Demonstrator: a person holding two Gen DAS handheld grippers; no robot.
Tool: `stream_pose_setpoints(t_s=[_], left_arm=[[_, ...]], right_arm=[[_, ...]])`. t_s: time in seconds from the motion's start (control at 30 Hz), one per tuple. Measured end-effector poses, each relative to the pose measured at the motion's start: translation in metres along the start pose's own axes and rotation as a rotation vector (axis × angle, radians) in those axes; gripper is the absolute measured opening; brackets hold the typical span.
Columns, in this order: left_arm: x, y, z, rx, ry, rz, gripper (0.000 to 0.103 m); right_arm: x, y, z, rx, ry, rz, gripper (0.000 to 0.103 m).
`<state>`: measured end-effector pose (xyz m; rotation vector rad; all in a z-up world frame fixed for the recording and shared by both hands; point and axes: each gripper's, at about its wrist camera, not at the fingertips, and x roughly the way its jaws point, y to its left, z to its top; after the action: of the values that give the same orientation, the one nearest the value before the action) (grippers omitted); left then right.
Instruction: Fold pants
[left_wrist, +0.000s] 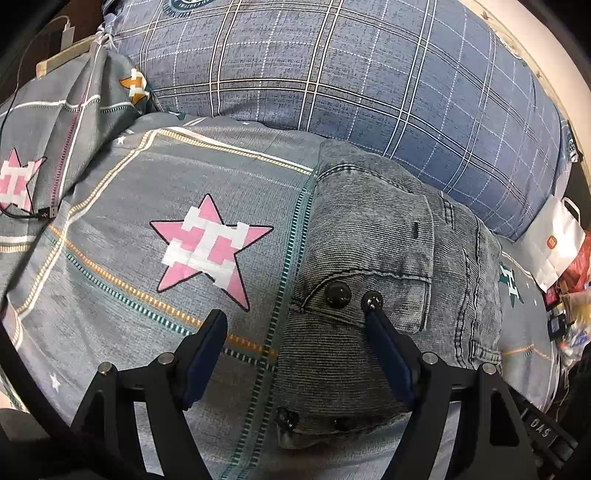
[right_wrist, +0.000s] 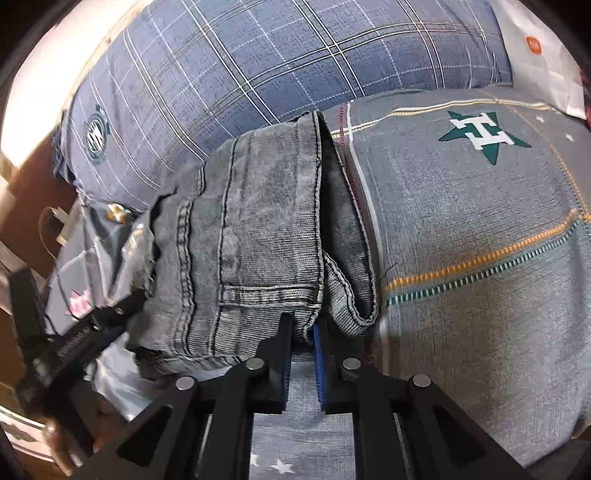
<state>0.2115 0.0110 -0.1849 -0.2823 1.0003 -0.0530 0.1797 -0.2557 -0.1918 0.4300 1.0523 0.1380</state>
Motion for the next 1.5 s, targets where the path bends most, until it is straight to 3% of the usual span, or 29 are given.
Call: stream_pose_setpoints(t_s=[0.07, 0.1, 0.13, 0.17, 0.23, 0.27, 0.37, 0.47, 0.53, 0.6, 0.67, 0.73, 0.77, 0.83, 0.9, 1.0, 1.07, 1.13, 1.2, 1.23, 1.27, 1.3, 1.33, 1.43, 1.5], left_arm=[[-0.011, 0.004, 0.000, -0.002, -0.027, -0.008, 0.079], [-0.015, 0.006, 0.000, -0.007, -0.042, -0.015, 0.079], [-0.021, 0.009, 0.000, -0.020, -0.060, -0.035, 0.079], [-0.024, 0.011, 0.000, -0.031, -0.071, -0.053, 0.079], [-0.026, 0.012, 0.000, -0.037, -0.085, -0.073, 0.079], [-0.026, 0.010, 0.000, -0.026, -0.082, -0.066, 0.079], [-0.024, 0.007, 0.000, -0.010, -0.069, -0.056, 0.079], [-0.033, 0.006, 0.010, -0.026, -0.064, -0.118, 0.079], [-0.041, 0.001, 0.026, -0.011, -0.062, -0.155, 0.079], [-0.046, -0.007, 0.049, 0.027, -0.072, -0.124, 0.079], [-0.037, -0.012, 0.071, 0.045, -0.085, -0.083, 0.079], [-0.017, -0.012, 0.078, 0.060, -0.082, -0.117, 0.079], [-0.002, -0.010, 0.077, 0.071, -0.072, -0.137, 0.079], [0.019, -0.002, 0.068, 0.057, -0.045, -0.081, 0.079], [0.029, 0.008, 0.058, -0.024, -0.008, -0.063, 0.079], [0.026, 0.015, 0.061, -0.073, -0.001, -0.118, 0.079], [0.024, 0.020, 0.066, -0.074, -0.010, -0.095, 0.079], [0.033, 0.027, 0.067, -0.107, 0.044, -0.099, 0.079], [0.048, 0.034, 0.065, -0.165, 0.145, -0.202, 0.079], [0.055, 0.036, 0.062, -0.187, 0.194, -0.245, 0.079], [0.060, 0.037, 0.060, -0.201, 0.227, -0.276, 0.075], [0.060, 0.036, 0.058, -0.201, 0.236, -0.293, 0.070], [0.060, 0.034, 0.057, -0.191, 0.236, -0.308, 0.058], [0.061, 0.030, 0.055, -0.174, 0.230, -0.320, 0.055], [0.069, 0.033, 0.049, -0.218, 0.254, -0.333, 0.055]], right_arm=[[-0.011, 0.002, 0.000, 0.008, -0.025, 0.026, 0.015], [-0.023, 0.000, 0.001, 0.011, -0.063, 0.099, 0.016], [-0.027, 0.008, 0.000, 0.012, -0.079, 0.166, 0.025], [-0.034, 0.005, 0.000, 0.016, -0.083, 0.244, 0.056], [-0.047, -0.001, 0.001, 0.035, -0.113, 0.342, 0.096], [-0.052, -0.003, 0.000, 0.036, -0.150, 0.366, 0.098], [-0.054, 0.001, 0.005, 0.027, -0.142, 0.372, 0.098], [-0.055, 0.006, 0.015, 0.045, -0.175, 0.281, 0.098], [-0.058, 0.012, 0.034, 0.049, -0.190, 0.258, 0.098], [-0.056, 0.016, 0.056, 0.047, -0.208, 0.235, 0.098], [-0.050, 0.015, 0.081, 0.039, -0.177, 0.198, 0.097], [-0.031, 0.012, 0.097, 0.068, -0.130, 0.182, 0.097], [-0.023, 0.008, 0.100, 0.080, -0.114, 0.184, 0.097], [-0.006, -0.001, 0.092, 0.101, -0.113, 0.166, 0.096], [0.019, -0.013, 0.086, 0.130, -0.030, 0.133, 0.095], [0.039, -0.021, 0.088, 0.169, 0.036, 0.189, 0.095], [0.044, -0.026, 0.091, 0.198, 0.053, 0.213, 0.094], [0.052, -0.031, 0.090, 0.229, 0.082, 0.205, 0.088], [0.054, -0.034, 0.086, 0.244, 0.092, 0.223, 0.085], [0.053, -0.033, 0.086, 0.242, 0.097, 0.232, 0.077], [0.054, -0.032, 0.086, 0.246, 0.115, 0.254, 0.061], [0.057, -0.033, 0.083, 0.264, 0.133, 0.262, 0.057], [0.057, -0.035, 0.080, 0.270, 0.136, 0.252, 0.054], [0.057, -0.037, 0.077, 0.269, 0.138, 0.253, 0.055], [0.059, -0.036, 0.077, 0.258, 0.137, 0.249, 0.058]])
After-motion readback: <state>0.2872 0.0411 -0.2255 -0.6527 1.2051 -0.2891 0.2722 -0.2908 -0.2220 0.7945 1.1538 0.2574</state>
